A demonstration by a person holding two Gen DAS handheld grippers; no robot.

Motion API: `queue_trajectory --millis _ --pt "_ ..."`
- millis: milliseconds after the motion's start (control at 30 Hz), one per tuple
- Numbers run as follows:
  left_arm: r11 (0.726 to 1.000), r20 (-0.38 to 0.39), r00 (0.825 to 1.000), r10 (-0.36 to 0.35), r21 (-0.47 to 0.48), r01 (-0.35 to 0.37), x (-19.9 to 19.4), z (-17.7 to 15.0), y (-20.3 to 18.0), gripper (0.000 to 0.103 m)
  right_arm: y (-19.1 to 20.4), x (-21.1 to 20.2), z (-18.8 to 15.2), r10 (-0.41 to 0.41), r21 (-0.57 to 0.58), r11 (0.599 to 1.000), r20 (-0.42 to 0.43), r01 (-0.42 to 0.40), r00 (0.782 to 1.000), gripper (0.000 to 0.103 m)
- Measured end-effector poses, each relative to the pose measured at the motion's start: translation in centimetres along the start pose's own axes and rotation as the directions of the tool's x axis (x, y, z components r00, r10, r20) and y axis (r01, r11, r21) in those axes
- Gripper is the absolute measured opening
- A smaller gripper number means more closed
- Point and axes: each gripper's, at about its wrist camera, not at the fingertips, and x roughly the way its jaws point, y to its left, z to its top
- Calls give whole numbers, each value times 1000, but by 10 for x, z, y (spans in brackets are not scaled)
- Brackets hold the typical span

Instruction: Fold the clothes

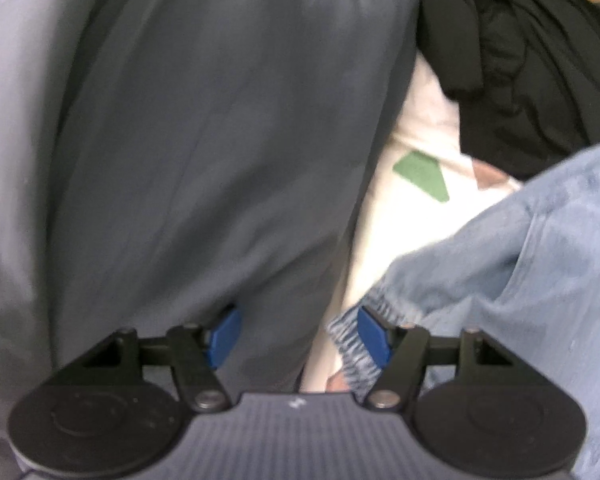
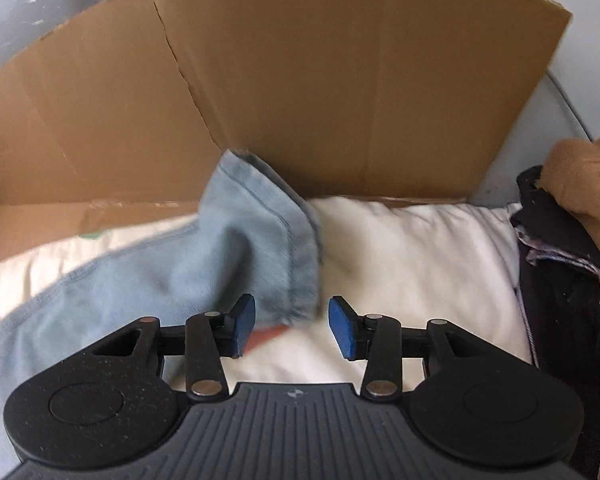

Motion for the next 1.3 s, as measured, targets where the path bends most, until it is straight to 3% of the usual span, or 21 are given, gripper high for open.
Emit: queue_trajectory --millis 267,500,567,600,767,1033,1300 --pt "999 -39 999 13 44 -11 -6 -18 6 68 3 28 -8 70 -77 994 -38 -72 997 49" --pt "999 -16 1000 16 32 -16 -19 -22 17 69 13 62 10 107 -159 980 -66 -116 992 63" --pt "1000 3 1000 15 20 -15 -21 -19 16 70 14 63 14 119 -201 971 -74 -132 990 52" --pt "1000 11 1000 13 18 -13 -21 -17 14 70 13 61 16 129 -208 968 -76 -142 989 34" --pt "999 34 999 4 42 -6 -16 -7 -7 71 9 48 23 152 -257 950 -112 -176 982 22" --pt "999 64 998 -13 34 11 1 2 -42 71 5 -5 40 90 -304 945 -124 -125 988 17" --pt "999 72 997 5 48 -9 18 9 -61 71 -32 -50 48 26 -303 950 -154 -73 988 15"
